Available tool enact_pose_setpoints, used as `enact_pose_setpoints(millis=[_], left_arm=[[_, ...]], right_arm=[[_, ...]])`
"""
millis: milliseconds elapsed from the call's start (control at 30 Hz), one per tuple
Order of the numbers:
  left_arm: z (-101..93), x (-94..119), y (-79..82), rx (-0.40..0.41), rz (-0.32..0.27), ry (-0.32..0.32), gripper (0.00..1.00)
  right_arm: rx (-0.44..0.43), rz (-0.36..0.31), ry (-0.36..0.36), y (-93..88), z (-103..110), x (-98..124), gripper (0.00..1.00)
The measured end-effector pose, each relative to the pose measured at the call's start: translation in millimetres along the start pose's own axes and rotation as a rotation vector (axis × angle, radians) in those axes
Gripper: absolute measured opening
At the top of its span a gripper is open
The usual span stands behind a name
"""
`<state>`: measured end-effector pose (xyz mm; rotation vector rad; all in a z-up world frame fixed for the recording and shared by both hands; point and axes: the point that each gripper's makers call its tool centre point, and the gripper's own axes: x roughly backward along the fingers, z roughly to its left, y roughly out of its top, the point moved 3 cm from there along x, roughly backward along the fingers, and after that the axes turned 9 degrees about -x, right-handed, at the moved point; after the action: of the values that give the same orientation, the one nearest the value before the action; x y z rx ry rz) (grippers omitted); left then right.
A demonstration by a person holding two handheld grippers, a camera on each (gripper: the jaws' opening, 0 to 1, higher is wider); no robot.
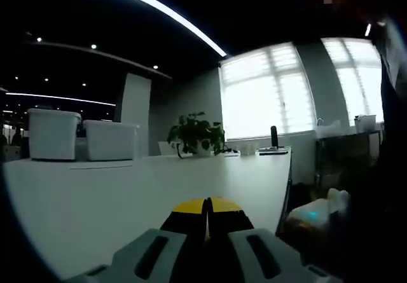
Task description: Clamp the fixed fixture on the desktop, loosen the retaining clip, secure it to the edge of the desk, and tighten the retaining clip.
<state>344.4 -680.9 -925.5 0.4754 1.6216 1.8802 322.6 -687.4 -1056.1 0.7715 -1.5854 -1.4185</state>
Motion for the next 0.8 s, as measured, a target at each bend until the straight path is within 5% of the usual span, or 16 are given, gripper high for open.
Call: enact_pose_setpoints(millis=[367, 500, 633, 800], left_arm=[[2.5, 0.5, -0.6, -0.001, -0.002, 0.007, 0.01], [2.0, 1.3, -0.5, -0.005, -0.006, -0.003, 0.01], [2.6, 1.5, -1.2, -0.005, -0.006, -0.006, 0.01], [3.4, 1.6, -1.0, -0.010, -0.012, -0.004, 0.01]], right_arm=[[-0.059, 0.017, -0.341, 6.8, 21.1, 8.0, 0.35], [-0.053, -0.021, -0.514, 14.2, 18.4, 7.0, 0.36], [-0.152, -0.007, -0.659, 6.4, 7.6, 2.1, 0.36], [-0.184, -0.002, -0.699, 7.8, 4.1, -2.2, 0.35]])
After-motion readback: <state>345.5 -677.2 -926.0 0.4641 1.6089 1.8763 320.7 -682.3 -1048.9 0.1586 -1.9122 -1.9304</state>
